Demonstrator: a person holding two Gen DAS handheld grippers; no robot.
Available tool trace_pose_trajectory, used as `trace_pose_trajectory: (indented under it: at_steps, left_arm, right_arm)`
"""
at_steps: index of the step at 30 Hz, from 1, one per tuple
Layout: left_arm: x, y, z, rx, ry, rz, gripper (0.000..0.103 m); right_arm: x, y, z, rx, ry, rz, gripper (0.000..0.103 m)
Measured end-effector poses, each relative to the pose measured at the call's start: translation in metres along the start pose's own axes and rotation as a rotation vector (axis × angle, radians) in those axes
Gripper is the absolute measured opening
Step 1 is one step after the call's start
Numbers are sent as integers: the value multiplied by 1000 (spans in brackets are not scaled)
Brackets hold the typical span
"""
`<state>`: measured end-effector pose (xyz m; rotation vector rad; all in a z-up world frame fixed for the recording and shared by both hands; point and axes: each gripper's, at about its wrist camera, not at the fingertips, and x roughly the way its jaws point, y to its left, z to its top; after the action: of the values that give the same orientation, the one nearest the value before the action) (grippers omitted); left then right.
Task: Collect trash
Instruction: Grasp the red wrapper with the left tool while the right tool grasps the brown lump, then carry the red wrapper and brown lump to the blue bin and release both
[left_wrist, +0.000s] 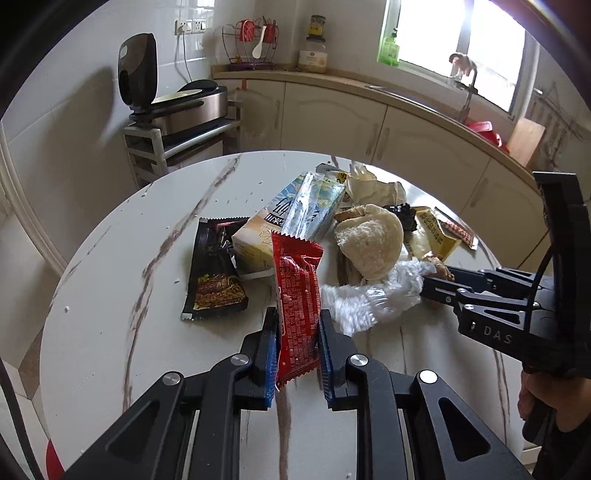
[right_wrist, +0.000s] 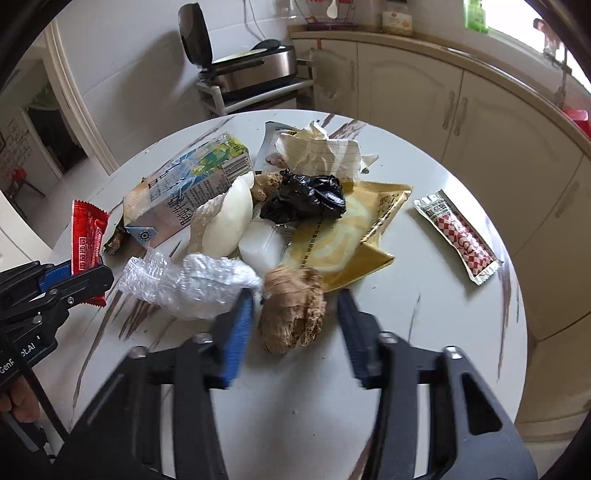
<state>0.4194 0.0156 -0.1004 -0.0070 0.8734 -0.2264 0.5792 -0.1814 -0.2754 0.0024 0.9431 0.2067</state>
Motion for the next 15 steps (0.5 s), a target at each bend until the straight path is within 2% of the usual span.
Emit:
trace_pose_trajectory:
  at_steps: [7,15]
  left_arm:
    - [-49,-23,-20,37,-52,-37,16]
    - [-100,-85,-45,129,-103,-109,16]
  right_arm:
    - [-39,-6,-22,31,-49,49,31]
    - [-121,-28,-61,92,-175,71,31]
